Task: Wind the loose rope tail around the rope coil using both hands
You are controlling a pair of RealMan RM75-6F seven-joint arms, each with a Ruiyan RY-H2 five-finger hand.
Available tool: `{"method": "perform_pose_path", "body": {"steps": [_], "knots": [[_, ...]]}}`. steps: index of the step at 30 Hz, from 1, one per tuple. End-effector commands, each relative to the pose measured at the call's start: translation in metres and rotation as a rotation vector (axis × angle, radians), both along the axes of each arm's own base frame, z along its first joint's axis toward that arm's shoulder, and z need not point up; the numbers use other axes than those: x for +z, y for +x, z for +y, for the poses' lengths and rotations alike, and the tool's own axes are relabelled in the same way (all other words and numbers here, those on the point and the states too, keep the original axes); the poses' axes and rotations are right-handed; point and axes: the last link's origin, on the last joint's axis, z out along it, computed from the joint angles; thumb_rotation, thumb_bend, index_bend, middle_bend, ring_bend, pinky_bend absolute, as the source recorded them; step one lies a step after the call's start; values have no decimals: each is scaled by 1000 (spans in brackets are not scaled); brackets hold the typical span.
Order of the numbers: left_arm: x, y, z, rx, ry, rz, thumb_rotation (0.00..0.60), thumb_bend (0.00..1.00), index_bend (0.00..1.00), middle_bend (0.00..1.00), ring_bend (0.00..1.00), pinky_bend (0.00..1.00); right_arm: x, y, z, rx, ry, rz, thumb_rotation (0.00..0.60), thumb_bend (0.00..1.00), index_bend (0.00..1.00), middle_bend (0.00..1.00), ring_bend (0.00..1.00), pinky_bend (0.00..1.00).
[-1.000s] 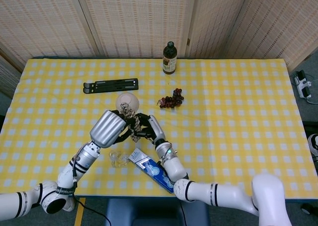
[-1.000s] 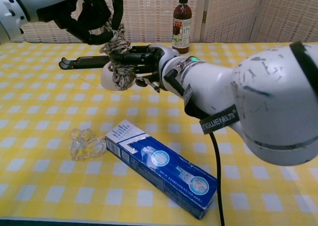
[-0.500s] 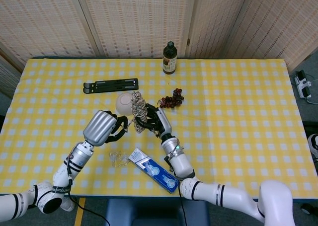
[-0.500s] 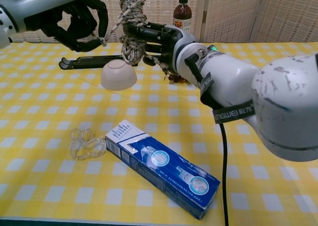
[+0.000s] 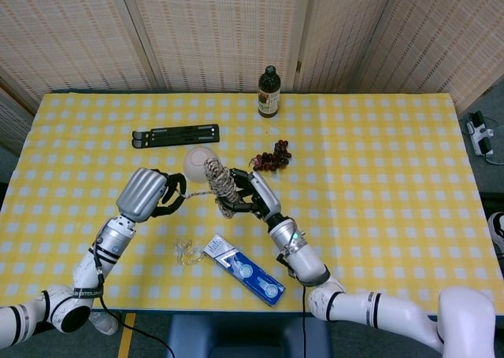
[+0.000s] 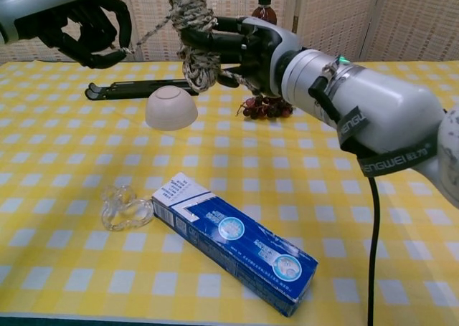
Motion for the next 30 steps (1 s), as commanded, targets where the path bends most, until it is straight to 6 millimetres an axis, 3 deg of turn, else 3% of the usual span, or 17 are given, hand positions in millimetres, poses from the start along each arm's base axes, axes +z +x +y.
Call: {"method": "perform_pose_path", "body": {"steps": [1, 9, 13, 16, 19, 20, 23, 26, 30], "knots": [[1, -2, 0, 1, 3, 1, 600, 523, 633, 880, 755, 704, 5, -6, 2, 38, -45, 64, 600, 510, 1000, 873, 1000, 893], [0, -2, -1, -8, -1, 17, 600, 523, 619, 880, 741, 704, 11, -8, 6, 121, -103, 176, 600, 511, 1000, 873, 1000, 893], [-2, -1, -3, -15, -3, 36, 600, 516, 564, 848, 710, 702, 13, -7, 8, 147, -109, 235, 600, 511, 1000, 873, 1000, 893], [-3, -1, -3, -15, -1, 51, 600, 457, 509, 794, 673, 698, 15, -8, 7, 152, -99, 283, 600, 511, 1000, 873, 1000, 893], [-5, -4, -4, -3, -5, 87, 600, 378, 378, 640, 562, 665, 19, -8, 5, 144, -95, 321, 600, 510, 1000, 873, 1000, 893], [-6, -5, -4, 4, -11, 97, 600, 360, 309, 545, 489, 627, 20, -8, 4, 140, -91, 330, 600, 510, 1000, 873, 1000, 893], [-8, -8, -3, 22, -15, 112, 600, 343, 201, 381, 347, 513, 23, -6, 3, 129, -78, 360, 600, 510, 1000, 873, 1000, 893], [-11, -15, -3, 45, -13, 131, 600, 337, 163, 315, 275, 405, 25, -3, 1, 129, -84, 389, 600, 511, 1000, 873, 1000, 893], [-12, -33, -3, 102, -7, 145, 600, 329, 145, 271, 235, 346, 27, -1, 1, 136, -88, 414, 600, 510, 1000, 873, 1000, 893]]}}
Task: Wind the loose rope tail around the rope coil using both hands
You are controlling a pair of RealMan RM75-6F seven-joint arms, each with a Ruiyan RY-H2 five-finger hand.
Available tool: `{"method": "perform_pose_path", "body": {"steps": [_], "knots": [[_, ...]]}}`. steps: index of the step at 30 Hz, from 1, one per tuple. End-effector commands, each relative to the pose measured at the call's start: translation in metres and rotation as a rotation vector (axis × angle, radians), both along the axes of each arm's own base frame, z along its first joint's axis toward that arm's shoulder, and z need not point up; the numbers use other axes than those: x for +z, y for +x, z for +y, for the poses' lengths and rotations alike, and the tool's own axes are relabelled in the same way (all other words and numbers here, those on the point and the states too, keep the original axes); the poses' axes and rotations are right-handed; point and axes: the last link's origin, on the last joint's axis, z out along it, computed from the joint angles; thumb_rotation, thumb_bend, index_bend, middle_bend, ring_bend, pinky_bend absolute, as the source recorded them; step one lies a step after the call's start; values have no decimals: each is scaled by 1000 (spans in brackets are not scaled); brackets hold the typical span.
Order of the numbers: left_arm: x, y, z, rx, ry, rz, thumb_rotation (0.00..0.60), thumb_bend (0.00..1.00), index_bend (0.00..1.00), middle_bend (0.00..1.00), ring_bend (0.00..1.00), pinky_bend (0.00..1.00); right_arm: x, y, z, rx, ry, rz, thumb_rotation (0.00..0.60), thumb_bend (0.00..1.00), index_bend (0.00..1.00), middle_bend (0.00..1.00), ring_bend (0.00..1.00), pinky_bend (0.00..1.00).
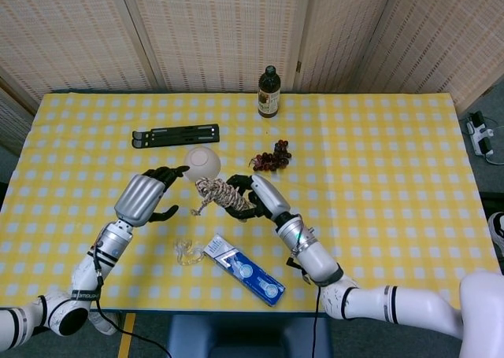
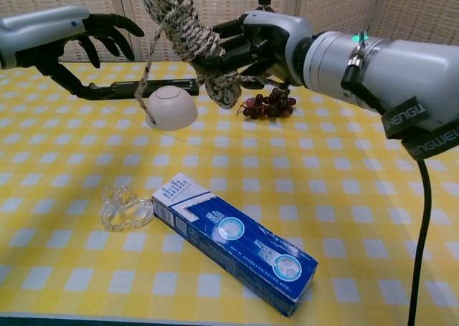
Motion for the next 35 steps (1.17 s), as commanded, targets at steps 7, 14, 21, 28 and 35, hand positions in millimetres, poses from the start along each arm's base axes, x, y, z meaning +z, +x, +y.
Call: {"method": "perform_pose_path", "body": {"steps": [7, 14, 21, 28, 35], "knots": [[8, -66, 1, 187, 92, 2, 600, 327, 137, 244, 203, 294, 5, 7, -1, 15, -10, 37, 600, 510, 1000, 873, 1000, 893], [27, -116, -15, 268, 216, -21, 600, 330, 179, 243, 205, 286, 5, 9, 0, 22, -8, 66, 600, 511, 1000, 873, 1000, 893], [39, -151, -58, 268, 246, -20, 600, 331, 212, 243, 207, 267, 8, 10, 0, 21, -8, 85, 600, 510, 1000, 873, 1000, 893], [50, -169, -98, 268, 262, -33, 600, 330, 210, 243, 186, 207, 8, 13, 2, 15, 9, 86, 600, 511, 1000, 873, 1000, 893], [57, -181, -133, 321, 273, -9, 600, 330, 194, 242, 177, 200, 10, 13, 3, 8, 10, 93, 600, 510, 1000, 874, 1000, 893]]}}
